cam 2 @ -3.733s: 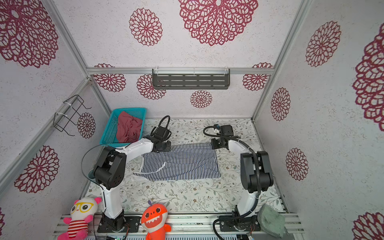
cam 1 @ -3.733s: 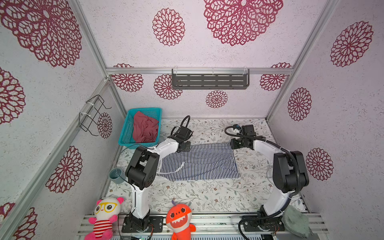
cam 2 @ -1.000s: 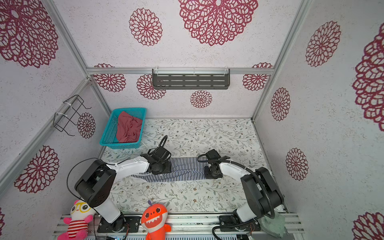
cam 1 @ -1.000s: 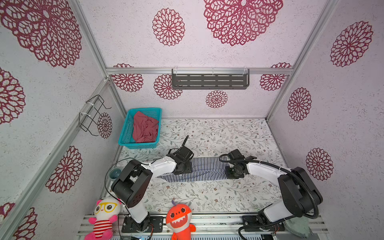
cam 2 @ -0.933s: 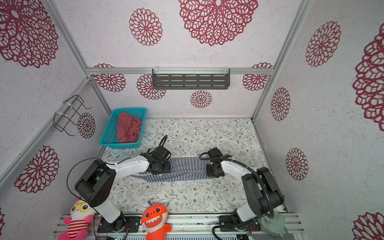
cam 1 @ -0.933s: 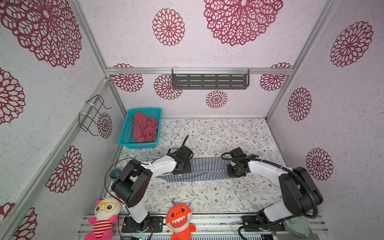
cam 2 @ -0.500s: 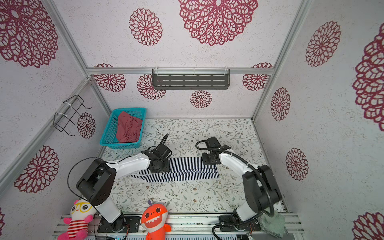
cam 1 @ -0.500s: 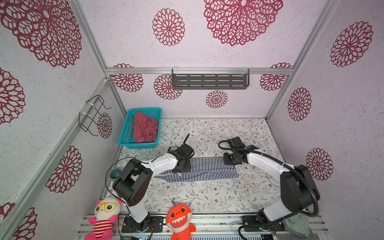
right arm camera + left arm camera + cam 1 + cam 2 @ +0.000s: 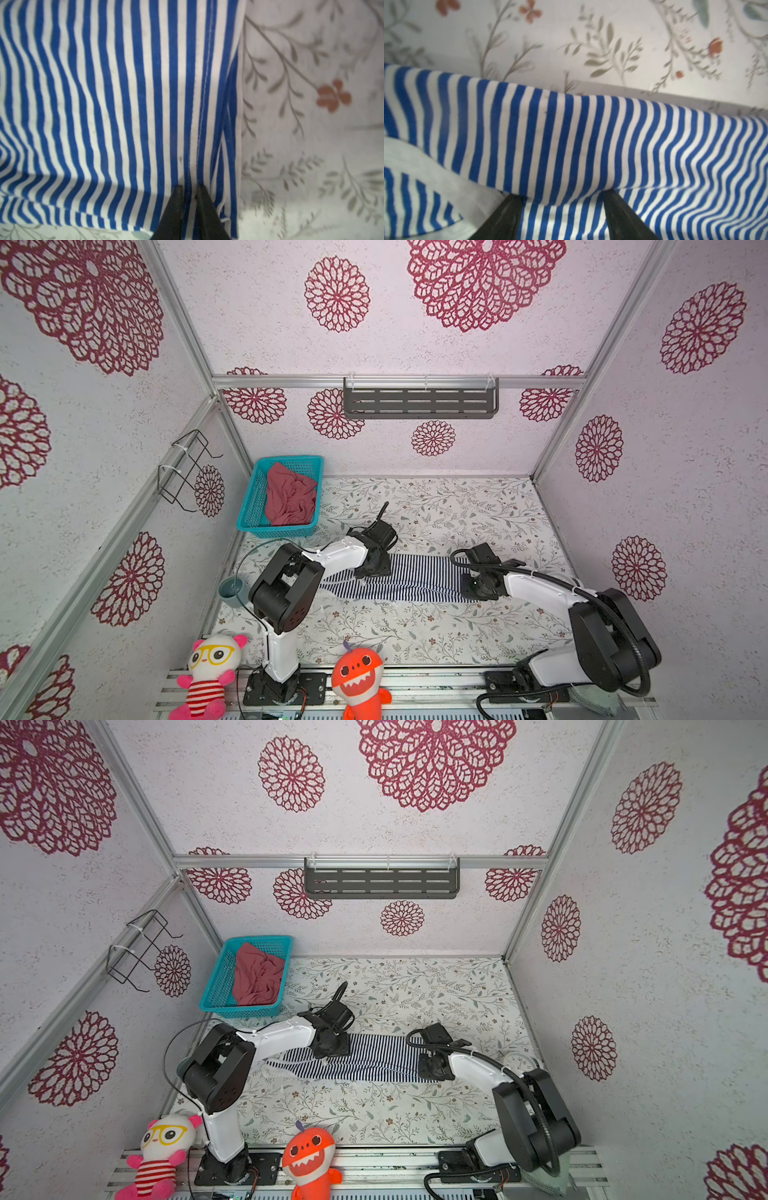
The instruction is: Fold and stack the tank tops
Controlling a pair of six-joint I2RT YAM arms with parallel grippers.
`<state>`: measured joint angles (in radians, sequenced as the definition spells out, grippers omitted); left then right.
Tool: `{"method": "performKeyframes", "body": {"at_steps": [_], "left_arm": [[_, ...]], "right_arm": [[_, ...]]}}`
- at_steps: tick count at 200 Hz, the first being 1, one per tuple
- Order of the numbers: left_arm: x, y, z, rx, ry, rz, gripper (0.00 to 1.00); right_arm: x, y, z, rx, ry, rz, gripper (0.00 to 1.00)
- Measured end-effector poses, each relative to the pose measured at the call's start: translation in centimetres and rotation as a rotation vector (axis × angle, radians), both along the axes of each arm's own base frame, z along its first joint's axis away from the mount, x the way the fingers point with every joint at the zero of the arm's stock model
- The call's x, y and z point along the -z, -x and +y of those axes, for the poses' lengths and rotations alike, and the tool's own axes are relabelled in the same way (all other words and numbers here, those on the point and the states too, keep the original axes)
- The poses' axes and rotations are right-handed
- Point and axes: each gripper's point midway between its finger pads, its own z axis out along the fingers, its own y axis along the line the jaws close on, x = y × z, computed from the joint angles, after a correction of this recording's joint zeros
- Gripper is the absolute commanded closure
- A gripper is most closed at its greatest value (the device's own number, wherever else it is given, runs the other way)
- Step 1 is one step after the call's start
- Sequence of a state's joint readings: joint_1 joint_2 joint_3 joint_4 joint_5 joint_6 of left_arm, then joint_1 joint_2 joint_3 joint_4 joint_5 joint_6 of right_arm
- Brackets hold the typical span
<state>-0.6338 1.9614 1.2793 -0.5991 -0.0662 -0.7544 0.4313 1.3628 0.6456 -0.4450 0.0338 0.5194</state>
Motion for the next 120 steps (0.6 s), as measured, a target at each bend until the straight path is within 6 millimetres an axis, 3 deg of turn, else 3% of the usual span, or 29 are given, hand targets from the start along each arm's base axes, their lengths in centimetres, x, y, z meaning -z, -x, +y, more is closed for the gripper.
{"method": "performKeyframes", "body": {"at_steps": [13, 29, 45, 55, 69, 91, 100, 105, 120], "left_arm": [[-0.2, -2.3, -2.4, 0.046, 0.033, -0.019, 0.32], [-0.6, -5.0, -5.3, 0.121, 0.069, -0.052, 0.28], [-1.1, -7.1, -7.8, 0.222, 0.084, -0.091, 0.23], [-1.6, -7.6, -8.9, 0.271, 0.085, -0.108, 0.21], [-2.8, -8.0, -9.2, 0.315, 0.077, -0.13, 0.2], [-4.7, -8.0, -8.5, 0.32, 0.085, -0.157, 0.26], [-5.0, -7.9, -7.4, 0.291, 0.092, -0.155, 0.29], [-4.9, -7.7, -6.6, 0.271, 0.098, -0.148, 0.31], [-3.8, -7.6, -4.1, 0.193, 0.111, -0.114, 0.35]], "right_arm": [[-0.3, 1.5, -0.8, 0.025, 0.007, 0.02, 0.73], [-1.8, 2.4, -1.5, 0.032, 0.015, 0.005, 0.41], [-4.6, 1.7, -1.3, 0.012, -0.005, -0.081, 0.05], [-6.6, 0.8, -0.9, -0.014, -0.025, -0.149, 0.01], [-8.6, -0.6, -0.2, -0.065, -0.035, -0.213, 0.14], [-9.0, -3.0, 1.2, -0.155, -0.007, -0.202, 0.57], [-8.1, -4.0, 1.7, -0.183, 0.013, -0.171, 0.68], [-7.4, -4.4, 1.9, -0.192, 0.025, -0.151, 0.72], [-5.1, -4.8, 1.9, -0.206, 0.055, -0.09, 0.74]]}}
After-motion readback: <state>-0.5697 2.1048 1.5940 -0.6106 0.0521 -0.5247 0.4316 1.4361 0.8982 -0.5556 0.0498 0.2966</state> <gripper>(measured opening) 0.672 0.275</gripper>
